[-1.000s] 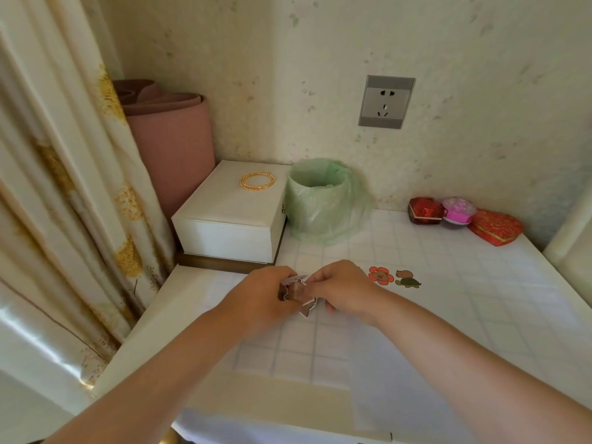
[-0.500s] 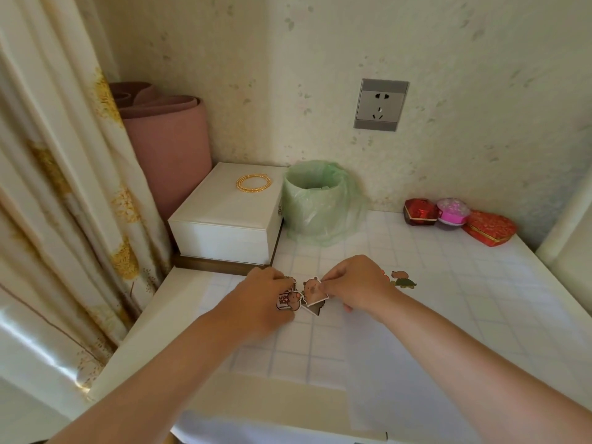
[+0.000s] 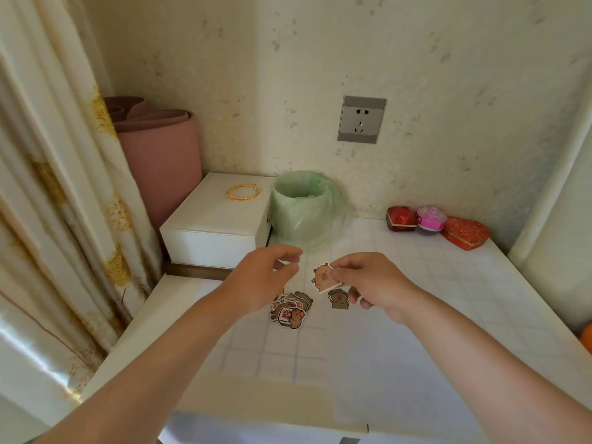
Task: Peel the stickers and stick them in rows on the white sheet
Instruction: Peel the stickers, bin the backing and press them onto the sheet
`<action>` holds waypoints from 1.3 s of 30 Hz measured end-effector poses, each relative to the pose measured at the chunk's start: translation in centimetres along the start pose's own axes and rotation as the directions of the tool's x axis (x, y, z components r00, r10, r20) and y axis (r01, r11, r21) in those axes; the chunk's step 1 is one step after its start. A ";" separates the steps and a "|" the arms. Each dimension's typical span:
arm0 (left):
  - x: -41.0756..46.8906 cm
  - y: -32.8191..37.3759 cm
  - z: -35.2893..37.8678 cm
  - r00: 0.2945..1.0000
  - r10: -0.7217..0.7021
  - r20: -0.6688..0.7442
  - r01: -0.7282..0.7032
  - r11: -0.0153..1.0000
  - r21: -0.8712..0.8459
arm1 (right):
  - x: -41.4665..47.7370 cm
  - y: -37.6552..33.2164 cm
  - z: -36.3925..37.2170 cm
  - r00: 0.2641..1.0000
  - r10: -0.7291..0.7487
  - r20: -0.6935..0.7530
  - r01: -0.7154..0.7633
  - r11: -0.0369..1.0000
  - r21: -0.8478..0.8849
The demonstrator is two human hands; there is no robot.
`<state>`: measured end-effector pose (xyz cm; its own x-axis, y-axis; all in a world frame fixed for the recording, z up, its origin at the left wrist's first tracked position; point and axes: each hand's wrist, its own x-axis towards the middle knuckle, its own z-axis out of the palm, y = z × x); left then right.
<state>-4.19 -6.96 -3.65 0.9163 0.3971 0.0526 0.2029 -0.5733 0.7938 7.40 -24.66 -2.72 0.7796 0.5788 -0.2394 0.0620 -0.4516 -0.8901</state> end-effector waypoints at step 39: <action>1.4 4.4 2.8 0.978 -0.204 -0.045 0.167 0.892 -0.420 | 0.6 -0.2 0.3 0.884 -0.385 -0.264 0.327 0.914 -0.239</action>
<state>-1.00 -10.97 -1.77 0.8391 0.5375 -0.0837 0.1893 -0.1443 0.9713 7.68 -23.99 -2.82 0.8302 0.5062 0.2336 0.4605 -0.3865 -0.7991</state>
